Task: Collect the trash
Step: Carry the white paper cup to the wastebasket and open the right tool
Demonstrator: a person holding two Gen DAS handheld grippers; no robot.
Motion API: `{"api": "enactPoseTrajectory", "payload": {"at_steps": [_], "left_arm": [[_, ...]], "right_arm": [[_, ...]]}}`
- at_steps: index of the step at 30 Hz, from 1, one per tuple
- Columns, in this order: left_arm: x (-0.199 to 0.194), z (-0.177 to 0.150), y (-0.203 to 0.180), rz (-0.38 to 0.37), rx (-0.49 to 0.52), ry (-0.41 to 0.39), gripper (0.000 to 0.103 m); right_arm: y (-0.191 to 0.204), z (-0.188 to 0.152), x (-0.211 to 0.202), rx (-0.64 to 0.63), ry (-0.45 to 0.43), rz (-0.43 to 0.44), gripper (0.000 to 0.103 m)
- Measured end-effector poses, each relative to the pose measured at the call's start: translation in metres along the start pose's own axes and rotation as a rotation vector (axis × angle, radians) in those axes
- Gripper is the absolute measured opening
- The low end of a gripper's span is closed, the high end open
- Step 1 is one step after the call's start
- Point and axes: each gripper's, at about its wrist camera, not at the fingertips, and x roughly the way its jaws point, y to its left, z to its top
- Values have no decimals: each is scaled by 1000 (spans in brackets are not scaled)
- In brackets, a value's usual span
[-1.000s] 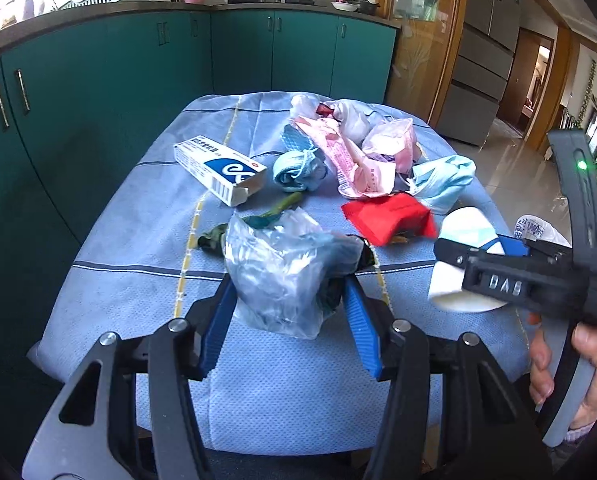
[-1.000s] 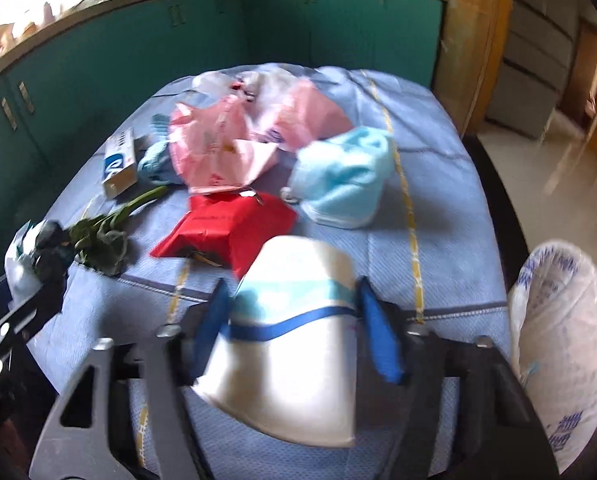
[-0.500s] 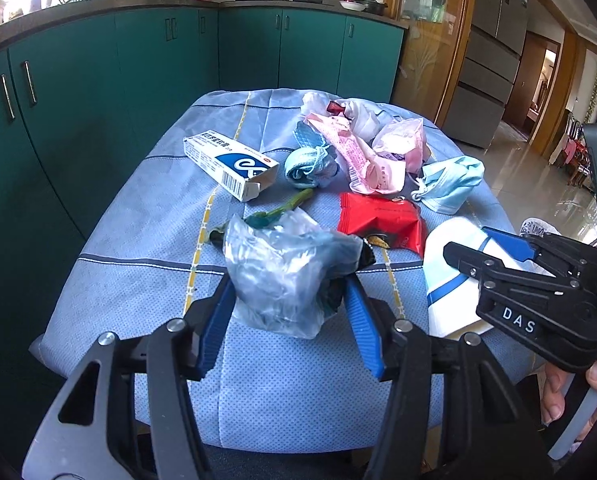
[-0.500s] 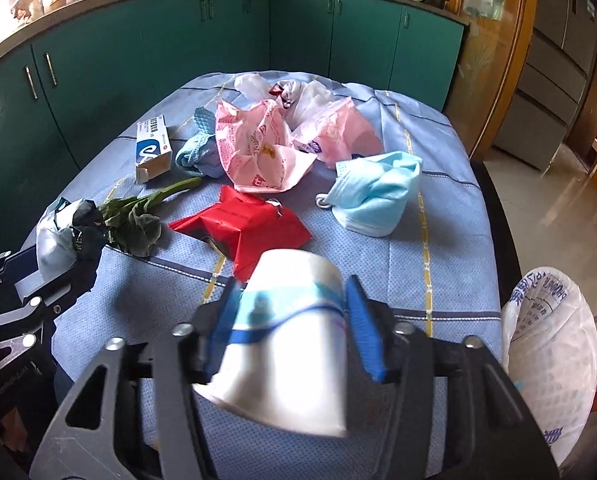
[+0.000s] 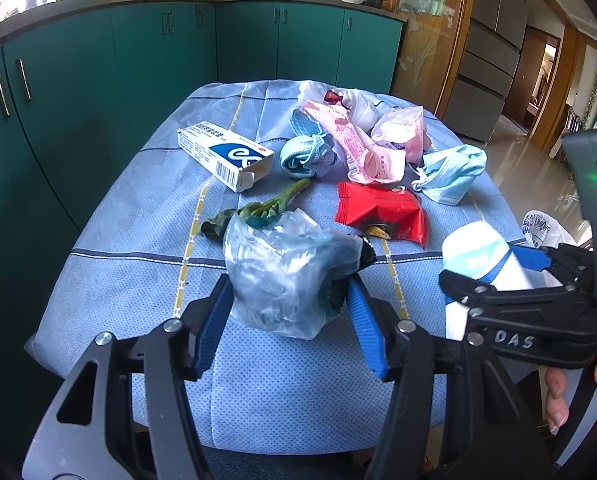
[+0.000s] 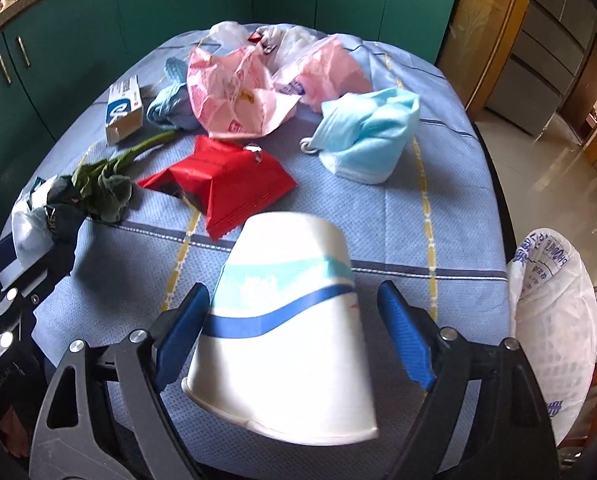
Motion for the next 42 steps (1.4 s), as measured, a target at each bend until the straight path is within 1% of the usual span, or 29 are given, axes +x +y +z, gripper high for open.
{"api": "enactPoseTrajectory", "payload": {"at_steps": [2,3,4,6,9,13,17,20,22,25,31,34,36,38,40,42], "left_arm": [[1,0,0,0,-1,2,59],[0,0,1,0,-3,0,59],[0,0,1,0,-4,-1,59],[-2,0,2,2,-8,-5,59],[-3,1,3,3,-10,-8,59],[-6,1,1,2,-4,-12,59],[-11,2,-2,3,3,-21,59],[-18,3,-5,4,4,-36,59],[-25,5,-7,3,7,-51,59],[-37,7,-13,-1,16,-79,59],[-57,14,-36,-43,49,-118,58],[-65,18,-55,-85,72,-132,58],[-69,22,-73,-129,94,-139,58],[-70,25,-93,-174,119,-140,58],[-69,27,-117,-228,154,-136,58],[-68,27,-140,-272,193,-125,58]], "right_arm": [[7,-2,1,-30,-8,7,83],[10,-3,0,-47,-17,18,74],[12,-4,0,-58,-22,23,73],[16,-5,-4,-79,-38,34,73],[22,-7,-9,-104,-62,22,73],[24,-8,-17,-110,-82,20,73],[18,-7,-24,-109,-107,18,73],[8,-8,-37,-103,-144,6,73],[-6,-9,-49,-83,-172,-8,73],[-39,-10,-66,-27,-209,-38,73],[-139,-30,-96,154,-253,-205,73],[-184,-48,-108,231,-255,-293,73],[-210,-61,-111,279,-243,-340,73],[-226,-72,-109,316,-228,-374,73],[-241,-81,-104,346,-201,-380,73],[-249,-86,-101,373,-193,-380,74]]}}
